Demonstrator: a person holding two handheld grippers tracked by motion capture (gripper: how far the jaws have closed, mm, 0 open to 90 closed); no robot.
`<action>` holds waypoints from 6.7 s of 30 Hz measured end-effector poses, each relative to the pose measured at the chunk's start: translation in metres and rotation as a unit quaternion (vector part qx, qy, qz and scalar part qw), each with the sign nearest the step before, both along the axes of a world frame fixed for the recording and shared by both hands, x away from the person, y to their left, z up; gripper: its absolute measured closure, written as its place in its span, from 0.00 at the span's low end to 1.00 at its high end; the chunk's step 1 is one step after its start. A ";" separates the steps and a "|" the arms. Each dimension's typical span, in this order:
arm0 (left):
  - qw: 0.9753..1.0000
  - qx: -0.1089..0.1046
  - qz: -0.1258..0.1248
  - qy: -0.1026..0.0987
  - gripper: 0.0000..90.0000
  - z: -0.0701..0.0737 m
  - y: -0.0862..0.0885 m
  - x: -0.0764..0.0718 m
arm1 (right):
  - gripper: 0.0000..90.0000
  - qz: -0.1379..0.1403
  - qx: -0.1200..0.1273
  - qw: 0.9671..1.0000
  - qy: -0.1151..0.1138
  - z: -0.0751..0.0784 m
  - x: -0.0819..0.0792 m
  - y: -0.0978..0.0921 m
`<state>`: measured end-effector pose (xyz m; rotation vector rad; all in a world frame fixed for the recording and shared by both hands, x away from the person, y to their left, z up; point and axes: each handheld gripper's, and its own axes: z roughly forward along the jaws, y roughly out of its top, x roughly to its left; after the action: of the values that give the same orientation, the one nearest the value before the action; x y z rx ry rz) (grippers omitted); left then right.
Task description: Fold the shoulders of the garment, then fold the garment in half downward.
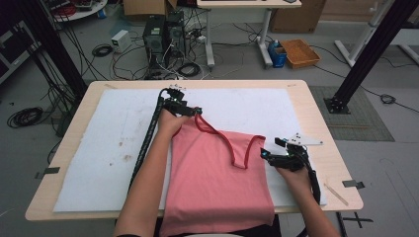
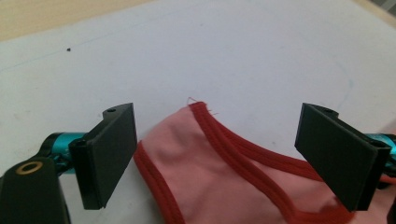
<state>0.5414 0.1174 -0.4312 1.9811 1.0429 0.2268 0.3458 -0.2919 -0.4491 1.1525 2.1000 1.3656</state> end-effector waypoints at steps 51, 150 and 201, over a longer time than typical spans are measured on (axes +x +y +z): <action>0.985 -0.040 -0.090 -0.141 0.79 0.008 0.025 -0.172 | 0.24 -0.001 -0.005 1.000 -0.001 0.000 0.000 0.001; 0.980 -0.070 -0.047 -0.179 0.20 0.001 0.074 -0.197 | 0.22 0.023 0.020 0.999 -0.020 0.009 0.001 0.000; 0.998 0.031 -0.042 -0.039 0.59 -0.020 0.059 -0.134 | 0.74 0.017 -0.096 0.991 0.090 -0.001 0.063 0.016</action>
<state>0.4072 0.1768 -0.4513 2.0500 0.9117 0.2919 0.4091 -0.2759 -0.4506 1.2018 2.3285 1.0810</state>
